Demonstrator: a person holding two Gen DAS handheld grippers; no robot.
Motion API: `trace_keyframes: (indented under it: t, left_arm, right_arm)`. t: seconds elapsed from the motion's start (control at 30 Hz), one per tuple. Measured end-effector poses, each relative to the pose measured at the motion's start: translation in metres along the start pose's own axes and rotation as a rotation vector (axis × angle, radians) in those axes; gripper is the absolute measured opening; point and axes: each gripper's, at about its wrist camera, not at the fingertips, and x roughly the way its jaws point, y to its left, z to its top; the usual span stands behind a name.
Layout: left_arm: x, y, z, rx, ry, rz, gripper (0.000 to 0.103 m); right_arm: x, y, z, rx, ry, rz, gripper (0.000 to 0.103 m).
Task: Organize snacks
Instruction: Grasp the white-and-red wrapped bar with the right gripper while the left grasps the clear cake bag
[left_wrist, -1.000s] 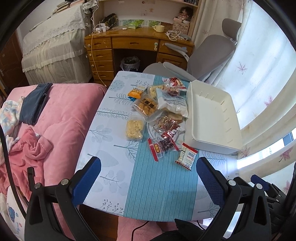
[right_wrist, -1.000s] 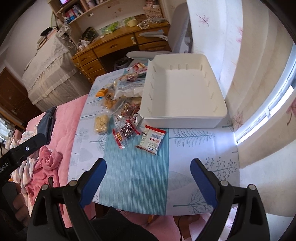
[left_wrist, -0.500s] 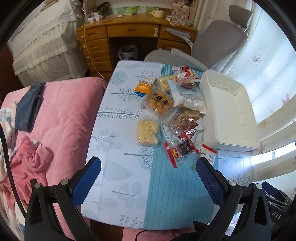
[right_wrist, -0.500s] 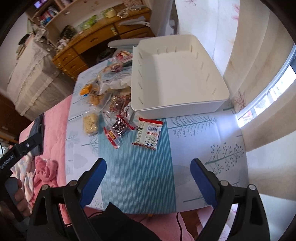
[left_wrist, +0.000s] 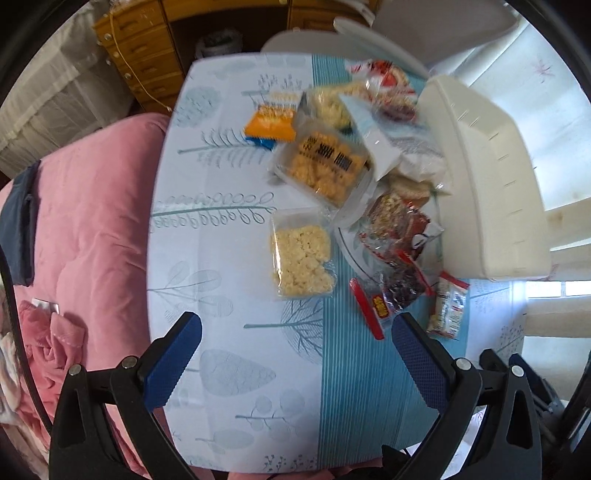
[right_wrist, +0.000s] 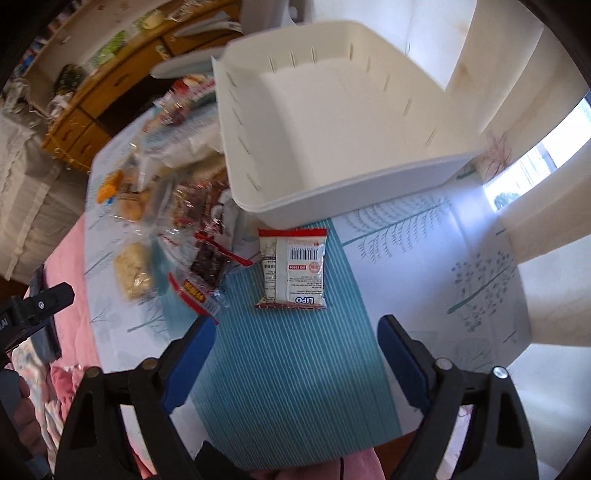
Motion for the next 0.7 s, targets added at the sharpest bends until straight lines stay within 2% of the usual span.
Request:
trace_keyframes:
  t: [0.23, 0.3, 0.5, 0.6, 0.7]
  left_arm:
    - [0.061, -0.002, 0.022, 0.002, 0.100, 0.004, 0.102]
    - [0.073, -0.003, 0.027, 0.001, 0.124, -0.001, 0.097]
    - [0.102, -0.008, 0.035, 0.015, 0.178, -0.004, 0.091]
    - [0.110, -0.011, 0.038, 0.018, 0.188, -0.005, 0.086]
    - [0.117, -0.012, 0.040, 0.014, 0.202, -0.012, 0.068]
  right_arm:
    - [0.048, 0.009, -0.001, -0.005, 0.019, -0.062, 0.080]
    - [0.059, 0.009, 0.000, -0.001, 0.035, -0.091, 0.080]
    - [0.080, 0.006, 0.004, 0.015, 0.082, -0.127, 0.078]
    - [0.083, 0.008, 0.007, 0.009, 0.086, -0.114, 0.075]
    - [0.087, 0.010, 0.011, 0.003, 0.091, -0.097, 0.069]
